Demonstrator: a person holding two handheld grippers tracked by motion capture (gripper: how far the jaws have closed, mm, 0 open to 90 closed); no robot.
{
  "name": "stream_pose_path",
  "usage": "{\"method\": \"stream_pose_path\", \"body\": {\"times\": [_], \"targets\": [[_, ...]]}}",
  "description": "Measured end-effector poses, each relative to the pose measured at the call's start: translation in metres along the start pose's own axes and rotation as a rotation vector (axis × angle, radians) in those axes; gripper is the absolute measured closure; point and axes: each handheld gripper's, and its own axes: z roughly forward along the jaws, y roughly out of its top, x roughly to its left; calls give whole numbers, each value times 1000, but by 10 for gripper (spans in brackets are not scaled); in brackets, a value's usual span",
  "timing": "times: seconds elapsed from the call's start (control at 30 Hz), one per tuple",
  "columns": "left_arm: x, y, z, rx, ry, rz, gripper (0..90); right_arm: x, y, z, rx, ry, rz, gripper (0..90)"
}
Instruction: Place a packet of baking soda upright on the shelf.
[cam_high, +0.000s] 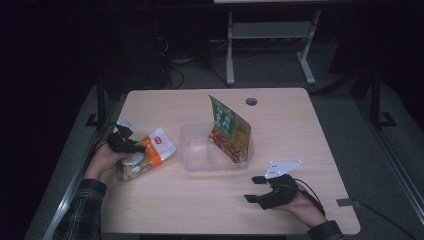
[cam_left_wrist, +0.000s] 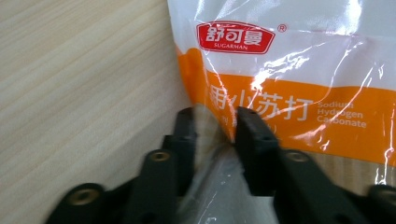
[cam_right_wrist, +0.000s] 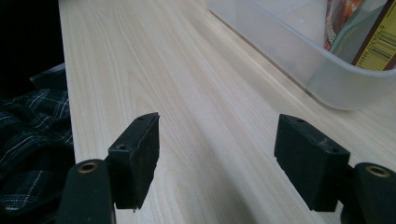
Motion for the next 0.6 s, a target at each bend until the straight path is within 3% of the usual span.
{"method": "stream_pose_path", "body": {"times": [0.23,0.57,0.6], "targets": [[0,-1,-1,14,9,1,865,0,0,0,0,-3,-3,307],[2,-2,-4,9,-3,-51,893,0,0,-1,-1,-6,-3,306],[2,-3,-4,-10,-3,-68,894,0,0,-1,-1,-6,-5,306]]}}
